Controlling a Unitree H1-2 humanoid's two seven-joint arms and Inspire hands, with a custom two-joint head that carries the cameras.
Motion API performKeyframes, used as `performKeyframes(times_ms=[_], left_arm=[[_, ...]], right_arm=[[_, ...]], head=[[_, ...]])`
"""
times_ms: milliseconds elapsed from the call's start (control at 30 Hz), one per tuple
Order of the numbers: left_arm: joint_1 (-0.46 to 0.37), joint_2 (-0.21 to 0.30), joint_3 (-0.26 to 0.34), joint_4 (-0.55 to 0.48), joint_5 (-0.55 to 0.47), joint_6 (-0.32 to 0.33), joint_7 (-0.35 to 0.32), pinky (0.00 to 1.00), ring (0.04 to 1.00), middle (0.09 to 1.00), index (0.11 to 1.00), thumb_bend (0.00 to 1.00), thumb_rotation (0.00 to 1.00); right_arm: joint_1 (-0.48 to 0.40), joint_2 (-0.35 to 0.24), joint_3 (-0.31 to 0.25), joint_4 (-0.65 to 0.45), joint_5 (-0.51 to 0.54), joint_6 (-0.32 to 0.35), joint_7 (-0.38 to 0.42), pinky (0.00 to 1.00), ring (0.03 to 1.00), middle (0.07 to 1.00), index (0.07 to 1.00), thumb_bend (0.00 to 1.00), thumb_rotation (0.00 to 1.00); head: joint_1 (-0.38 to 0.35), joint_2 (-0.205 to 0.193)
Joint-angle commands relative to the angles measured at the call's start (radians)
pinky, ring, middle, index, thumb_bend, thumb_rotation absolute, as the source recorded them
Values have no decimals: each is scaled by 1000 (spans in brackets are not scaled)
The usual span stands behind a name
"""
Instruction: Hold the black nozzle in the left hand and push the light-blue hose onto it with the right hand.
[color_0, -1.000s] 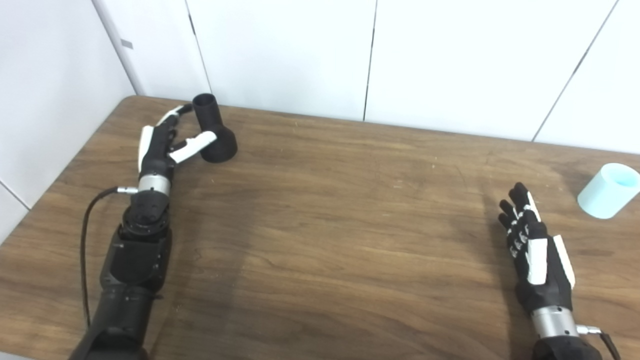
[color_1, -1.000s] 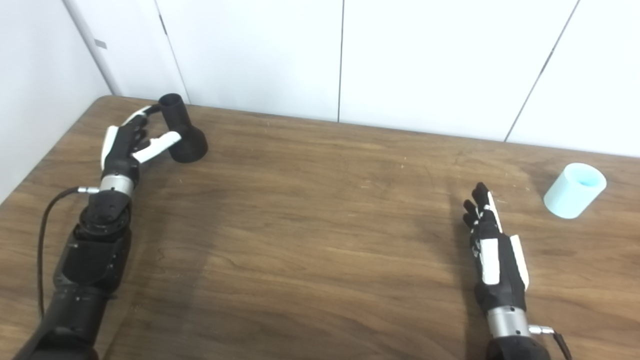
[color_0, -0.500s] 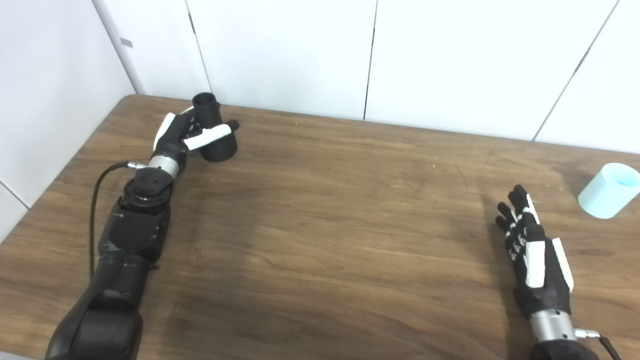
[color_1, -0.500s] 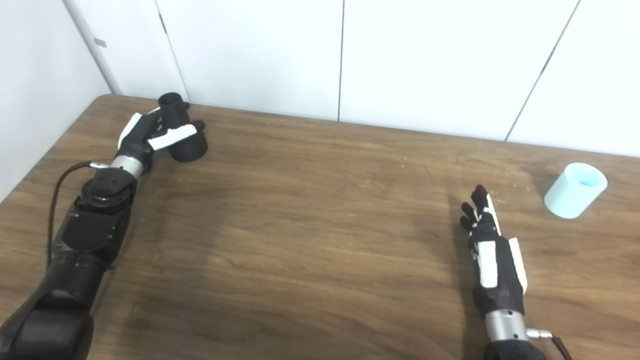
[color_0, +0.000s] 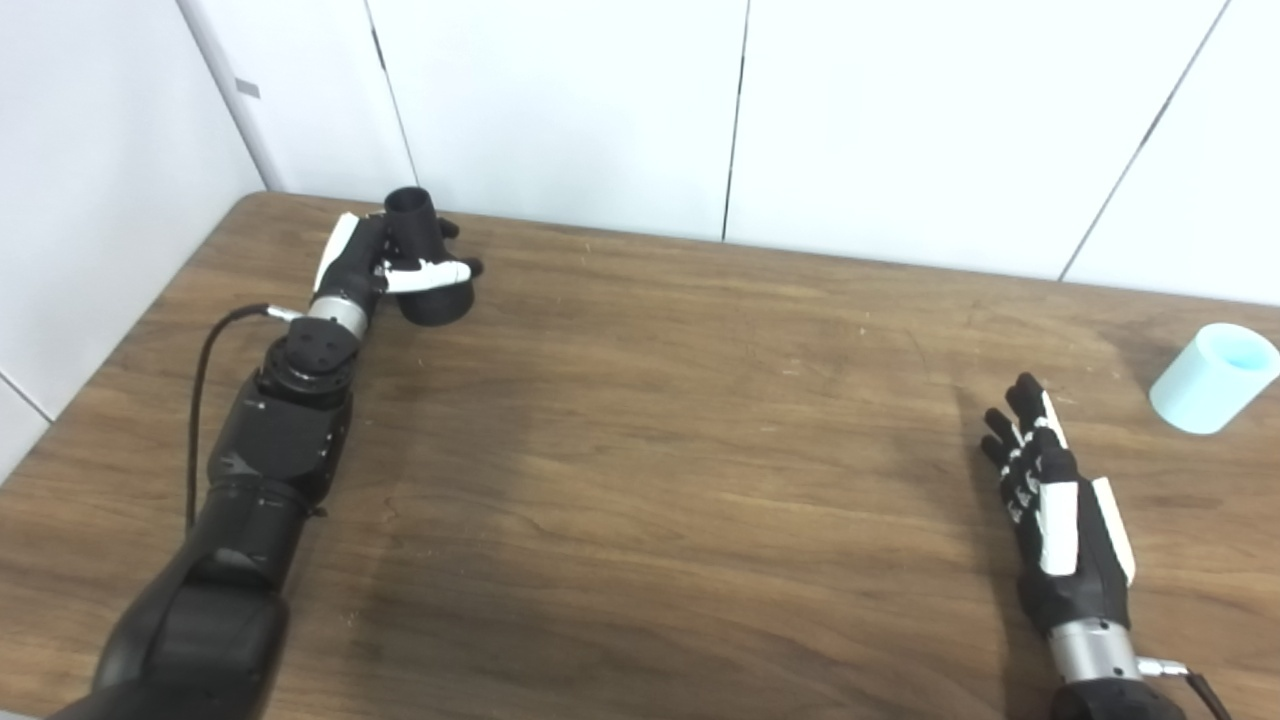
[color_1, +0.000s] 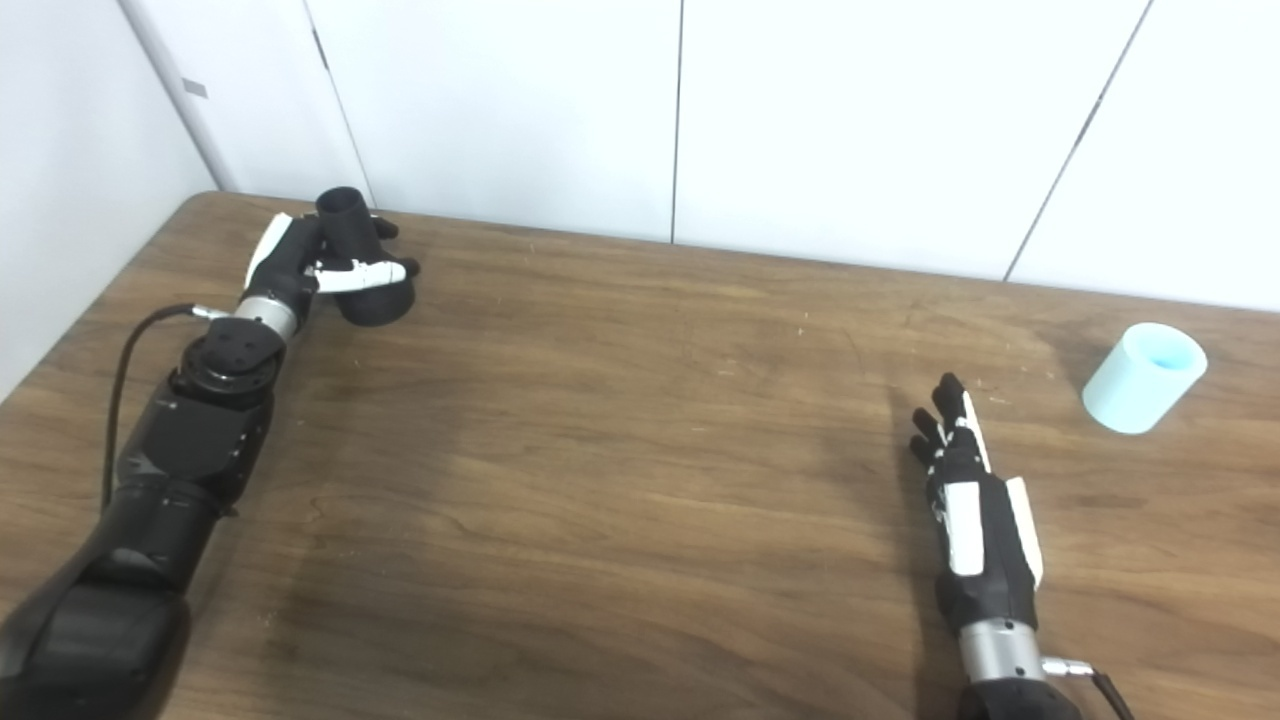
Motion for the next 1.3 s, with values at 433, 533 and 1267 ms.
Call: performKeyframes(times_ms=[433, 533, 1267], left_arm=[[97, -28, -168, -193, 10, 42, -210, 639, 693, 679, 493, 512, 60], [119, -68, -192, -212, -12, 13, -239, 613, 667, 669, 494, 513, 65], [248, -461, -334, -176, -260, -138, -308, 553, 598, 598, 488, 508, 61]], right_arm=[[-9, -15, -18, -55, 23, 22, 2, 963, 973, 1000, 998, 649, 1000], [-19, -17, -31, -91, 36, 55, -2, 970, 984, 1000, 1000, 656, 1000], [-35, -25, -125, -274, 110, 143, -38, 999, 984, 1000, 1000, 670, 1000]], head=[[-22, 16], [-42, 20], [-178, 23]])
